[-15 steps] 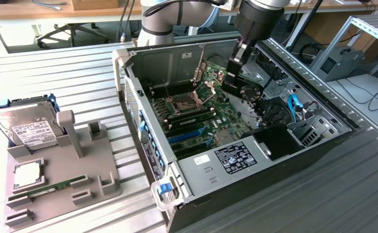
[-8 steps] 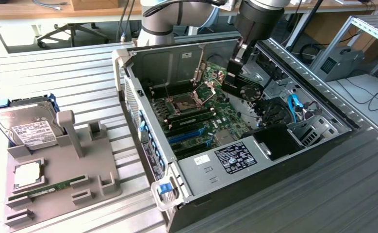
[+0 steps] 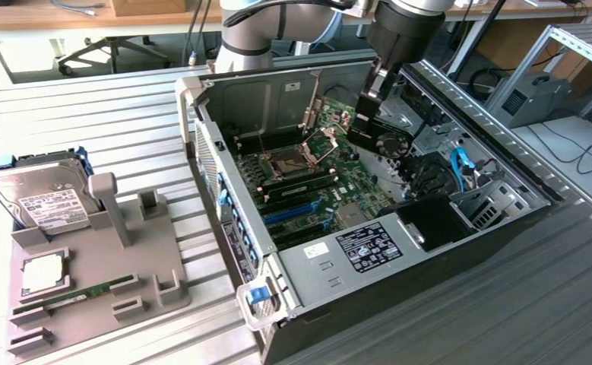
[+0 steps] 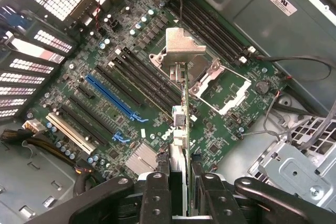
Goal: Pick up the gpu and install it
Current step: 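Insert the gpu into the slot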
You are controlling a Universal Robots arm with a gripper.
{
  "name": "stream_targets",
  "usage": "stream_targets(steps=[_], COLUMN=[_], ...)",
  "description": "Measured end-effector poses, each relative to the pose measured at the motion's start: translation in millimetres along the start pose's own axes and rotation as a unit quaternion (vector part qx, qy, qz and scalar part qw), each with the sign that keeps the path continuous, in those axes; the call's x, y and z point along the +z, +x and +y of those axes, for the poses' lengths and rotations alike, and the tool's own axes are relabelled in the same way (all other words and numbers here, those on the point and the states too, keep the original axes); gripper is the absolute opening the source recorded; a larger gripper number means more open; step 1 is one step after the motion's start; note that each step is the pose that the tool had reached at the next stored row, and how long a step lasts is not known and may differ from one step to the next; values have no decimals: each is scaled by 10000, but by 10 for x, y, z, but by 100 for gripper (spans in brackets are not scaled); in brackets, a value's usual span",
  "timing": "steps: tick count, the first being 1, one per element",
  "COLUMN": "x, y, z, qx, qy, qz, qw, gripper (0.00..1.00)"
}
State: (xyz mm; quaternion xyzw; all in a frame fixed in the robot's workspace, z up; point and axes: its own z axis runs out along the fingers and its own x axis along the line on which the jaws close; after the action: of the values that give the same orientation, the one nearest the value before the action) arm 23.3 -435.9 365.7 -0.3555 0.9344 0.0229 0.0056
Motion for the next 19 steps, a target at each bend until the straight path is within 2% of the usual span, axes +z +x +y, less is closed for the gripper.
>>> stream_targets(steps=[19], x=[1], y=[0], z=[0], qx=[-213], qy=[-6], qz=[8], qw=[9998], gripper=[27])
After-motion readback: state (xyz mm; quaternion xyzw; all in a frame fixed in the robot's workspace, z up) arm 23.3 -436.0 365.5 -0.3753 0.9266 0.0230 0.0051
